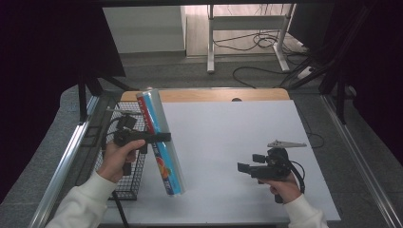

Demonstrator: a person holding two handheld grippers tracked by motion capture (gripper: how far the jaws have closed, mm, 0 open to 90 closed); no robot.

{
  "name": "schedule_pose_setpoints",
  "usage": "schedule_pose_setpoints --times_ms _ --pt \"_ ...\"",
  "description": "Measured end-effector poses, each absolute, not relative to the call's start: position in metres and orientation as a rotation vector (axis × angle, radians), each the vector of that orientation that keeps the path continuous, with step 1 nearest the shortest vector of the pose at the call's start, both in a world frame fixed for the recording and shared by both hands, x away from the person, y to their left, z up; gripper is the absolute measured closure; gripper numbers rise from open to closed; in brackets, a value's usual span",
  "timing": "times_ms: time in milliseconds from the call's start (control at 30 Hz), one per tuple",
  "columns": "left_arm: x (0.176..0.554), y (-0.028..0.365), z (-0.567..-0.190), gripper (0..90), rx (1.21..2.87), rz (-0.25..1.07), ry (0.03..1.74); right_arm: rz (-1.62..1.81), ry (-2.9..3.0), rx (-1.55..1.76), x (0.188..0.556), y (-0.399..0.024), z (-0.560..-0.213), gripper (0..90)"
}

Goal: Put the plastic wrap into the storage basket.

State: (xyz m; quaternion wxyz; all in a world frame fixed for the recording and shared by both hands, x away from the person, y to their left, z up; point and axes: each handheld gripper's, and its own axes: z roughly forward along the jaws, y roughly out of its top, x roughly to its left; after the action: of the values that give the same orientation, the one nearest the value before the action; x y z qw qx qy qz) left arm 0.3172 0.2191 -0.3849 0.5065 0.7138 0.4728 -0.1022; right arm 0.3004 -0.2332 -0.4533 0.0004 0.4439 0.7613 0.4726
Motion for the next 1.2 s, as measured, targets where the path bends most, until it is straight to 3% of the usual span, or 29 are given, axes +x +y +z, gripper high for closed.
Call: schedule_pose_setpoints --times_ms 767,1200 --pt "0.305 0.336 -0.336 32.0 1.641 -0.033 1.274 1.469 2.348 1.438 0.306 -0.239 -0.457 11.6" --pt "0.309 0.363 -0.364 32.1 1.667 0.049 1.426 1.473 2.340 1.445 0.308 -0.241 -0.458 11.6"
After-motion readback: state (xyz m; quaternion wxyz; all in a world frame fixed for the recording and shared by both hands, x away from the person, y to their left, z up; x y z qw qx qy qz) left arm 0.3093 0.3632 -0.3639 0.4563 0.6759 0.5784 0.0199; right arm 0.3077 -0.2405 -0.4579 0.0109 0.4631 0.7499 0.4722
